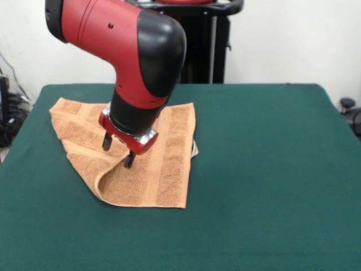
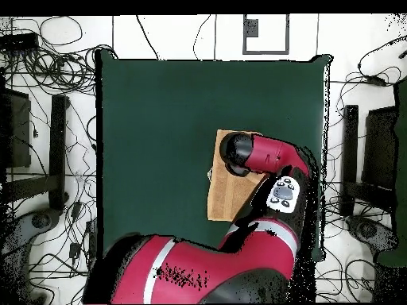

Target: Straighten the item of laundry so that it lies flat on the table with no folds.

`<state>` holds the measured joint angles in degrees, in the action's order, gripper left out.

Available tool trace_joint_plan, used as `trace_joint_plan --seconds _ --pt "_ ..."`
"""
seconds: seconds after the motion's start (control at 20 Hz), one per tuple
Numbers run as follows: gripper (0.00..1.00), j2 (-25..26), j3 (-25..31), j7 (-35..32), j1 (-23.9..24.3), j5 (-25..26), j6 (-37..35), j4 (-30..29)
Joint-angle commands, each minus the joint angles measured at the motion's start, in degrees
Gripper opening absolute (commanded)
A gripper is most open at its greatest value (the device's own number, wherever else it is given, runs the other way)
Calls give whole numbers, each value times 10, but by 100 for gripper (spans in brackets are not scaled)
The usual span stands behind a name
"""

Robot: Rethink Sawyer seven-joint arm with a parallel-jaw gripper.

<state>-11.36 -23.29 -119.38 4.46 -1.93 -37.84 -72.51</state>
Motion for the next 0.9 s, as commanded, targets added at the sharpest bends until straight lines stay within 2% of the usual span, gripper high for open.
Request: trace_joint_plan --seconds 0.05,0.9 --pt "100 7 6 -153 -26 -40 -56 15" --pt "100 7 -29 -145 -46 -50 -82 10"
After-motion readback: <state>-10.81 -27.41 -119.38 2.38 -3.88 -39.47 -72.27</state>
